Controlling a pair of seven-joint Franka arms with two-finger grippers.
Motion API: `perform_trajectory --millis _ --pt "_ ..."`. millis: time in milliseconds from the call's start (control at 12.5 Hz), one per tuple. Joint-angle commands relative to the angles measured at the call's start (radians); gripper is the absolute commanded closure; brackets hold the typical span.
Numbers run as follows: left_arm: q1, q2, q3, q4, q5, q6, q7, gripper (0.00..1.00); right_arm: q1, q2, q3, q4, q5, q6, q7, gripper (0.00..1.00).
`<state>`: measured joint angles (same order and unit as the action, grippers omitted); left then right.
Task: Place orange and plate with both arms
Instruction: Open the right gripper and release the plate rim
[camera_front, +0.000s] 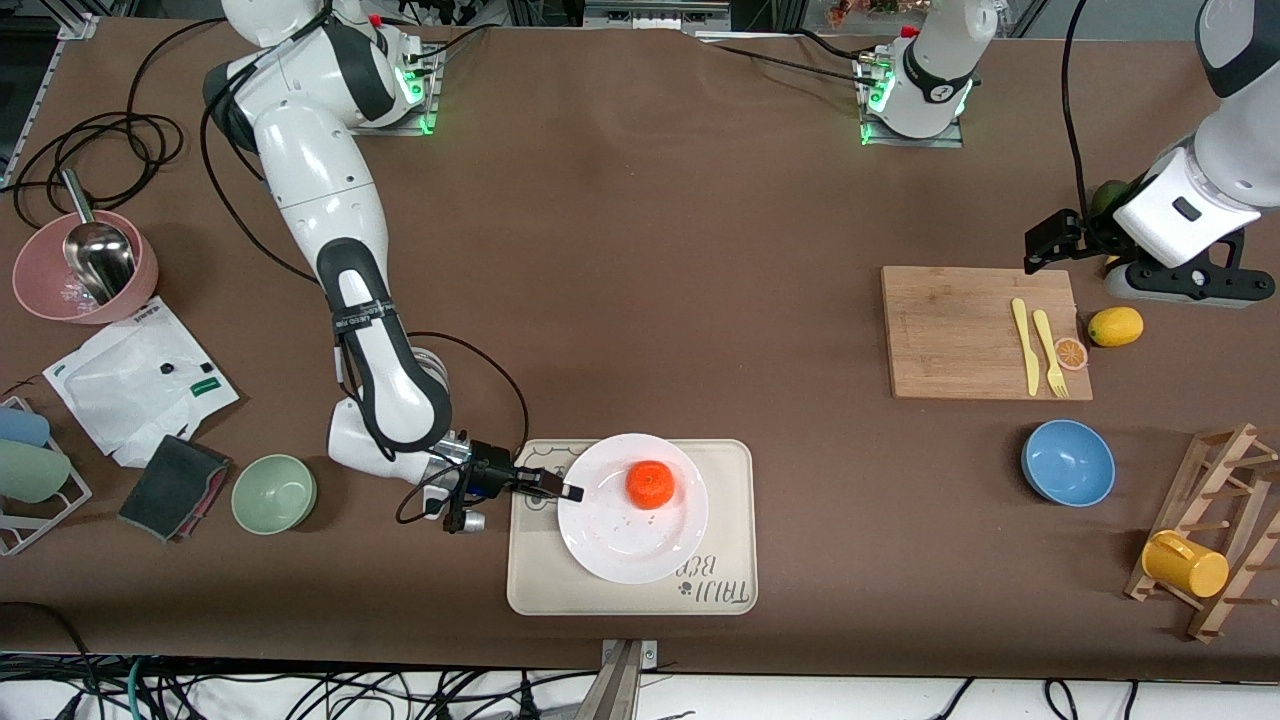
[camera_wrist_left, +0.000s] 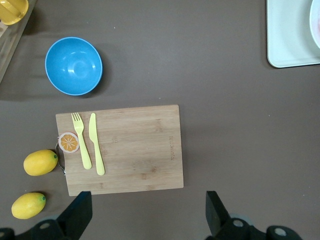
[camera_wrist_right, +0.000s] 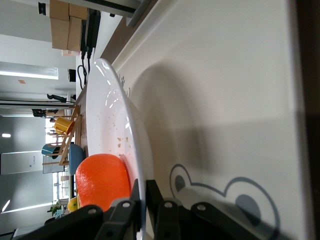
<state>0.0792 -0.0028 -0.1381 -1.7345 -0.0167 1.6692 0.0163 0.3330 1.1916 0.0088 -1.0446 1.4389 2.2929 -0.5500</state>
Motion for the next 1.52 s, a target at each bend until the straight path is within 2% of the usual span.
perform_trajectory --millis 0,240,481,641,801,1042,1202,1282,1443 --pt "0.011 0.007 -0.008 0.020 -0.032 -0.017 0.005 0.00 0.004 0.034 0.003 0.054 -0.009 0.023 0.027 1.00" --pt "0.011 0.007 -0.008 0.020 -0.032 -0.017 0.007 0.00 0.004 0.034 0.005 0.054 -0.009 0.026 0.030 1.00" --pt "0.011 0.007 -0.008 0.020 -0.032 -0.017 0.007 0.00 0.006 0.010 0.002 0.051 -0.011 0.026 0.032 0.81" --pt "0.011 0.007 -0.008 0.020 -0.032 -0.017 0.007 0.00 0.018 -0.004 -0.003 0.049 -0.015 0.026 0.050 0.81" --pt "0.011 0.007 -0.006 0.020 -0.032 -0.017 0.007 0.00 0.024 -0.007 -0.009 0.049 -0.018 0.026 0.050 0.75" --pt "0.011 0.007 -0.008 0.020 -0.032 -0.017 0.005 0.00 0.031 -0.012 -0.027 0.046 -0.021 0.023 0.047 0.55" --pt "0.011 0.007 -0.008 0.020 -0.032 -0.017 0.007 0.00 0.035 -0.012 -0.040 0.044 -0.067 0.019 0.042 0.23" --pt "0.011 0.007 -0.006 0.020 -0.032 -0.017 0.007 0.00 0.034 -0.018 -0.043 0.043 -0.115 0.019 0.044 0.00" --pt "0.011 0.007 -0.008 0.020 -0.032 -0.017 0.007 0.00 0.023 -0.059 -0.053 0.014 -0.231 0.016 0.059 0.00"
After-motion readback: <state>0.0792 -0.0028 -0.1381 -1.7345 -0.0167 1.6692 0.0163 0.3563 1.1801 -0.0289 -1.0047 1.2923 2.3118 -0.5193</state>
